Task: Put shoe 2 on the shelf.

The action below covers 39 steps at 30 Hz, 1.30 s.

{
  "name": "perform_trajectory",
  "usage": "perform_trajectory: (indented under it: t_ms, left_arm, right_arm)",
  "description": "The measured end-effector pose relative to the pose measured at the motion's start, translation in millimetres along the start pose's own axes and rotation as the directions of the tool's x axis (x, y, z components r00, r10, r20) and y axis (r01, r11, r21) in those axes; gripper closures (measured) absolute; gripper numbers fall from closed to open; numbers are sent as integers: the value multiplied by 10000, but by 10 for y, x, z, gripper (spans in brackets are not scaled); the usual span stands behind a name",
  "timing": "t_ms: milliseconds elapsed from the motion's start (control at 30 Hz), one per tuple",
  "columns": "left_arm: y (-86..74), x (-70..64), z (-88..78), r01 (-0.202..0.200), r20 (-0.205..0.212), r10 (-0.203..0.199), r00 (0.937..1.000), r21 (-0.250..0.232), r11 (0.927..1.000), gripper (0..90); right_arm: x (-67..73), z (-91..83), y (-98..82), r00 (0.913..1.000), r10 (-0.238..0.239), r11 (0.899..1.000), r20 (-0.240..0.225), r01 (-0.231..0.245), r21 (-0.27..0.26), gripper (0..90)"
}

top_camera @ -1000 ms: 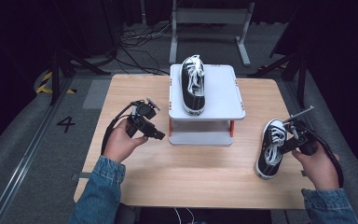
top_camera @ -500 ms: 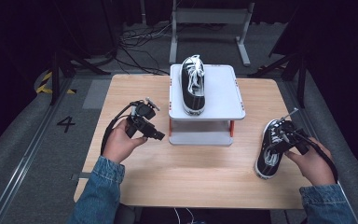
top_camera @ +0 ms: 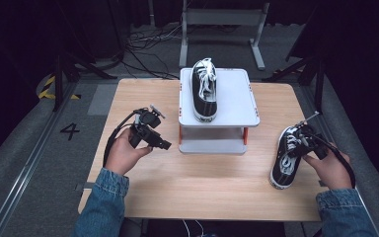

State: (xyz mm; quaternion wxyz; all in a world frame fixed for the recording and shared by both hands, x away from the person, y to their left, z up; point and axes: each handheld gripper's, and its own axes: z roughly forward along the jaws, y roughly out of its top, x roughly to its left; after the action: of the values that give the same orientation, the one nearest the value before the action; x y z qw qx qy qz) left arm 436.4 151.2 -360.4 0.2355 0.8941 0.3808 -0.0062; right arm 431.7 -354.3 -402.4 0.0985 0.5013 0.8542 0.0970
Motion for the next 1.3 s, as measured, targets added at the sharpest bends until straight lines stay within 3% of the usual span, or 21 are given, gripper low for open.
perform_trajectory:
  t_ms: [233, 367, 467, 667, 1100, 1300]
  left_arm:
    - [-112, 38, -77, 268, -142, -269, 9995, -130, 9996, 382]
    - [-160, 53, -108, 408, -150, -411, 9990, -235, 9989, 383]
    - [-191, 74, -127, 495, -218, -500, 9985, -252, 9985, 383]
    - [-230, 81, -167, 583, -249, -592, 9979, -370, 9976, 384]
    - [-288, 127, -223, 752, -295, -768, 9966, -499, 9959, 384]
    - [-288, 132, -224, 745, -284, -760, 9967, -501, 9960, 384]
  right_arm:
    - [-124, -78, 29, 9949, 741, 9972, -687, -738, 71, 736]
    - [-227, -137, 46, 9843, 1383, 9904, -1093, -1379, 107, 761]
    - [-256, -180, 80, 9825, 1562, 9877, -1020, -1554, 152, 767]
    - [-286, -311, 173, 9808, 1543, 9880, -1194, -1525, 245, 769]
    - [-217, -749, 450, 9927, 1046, 9945, -602, -1044, 67, 769]
    - [-181, -947, 542, 9939, 984, 9948, -489, -995, -194, 768]
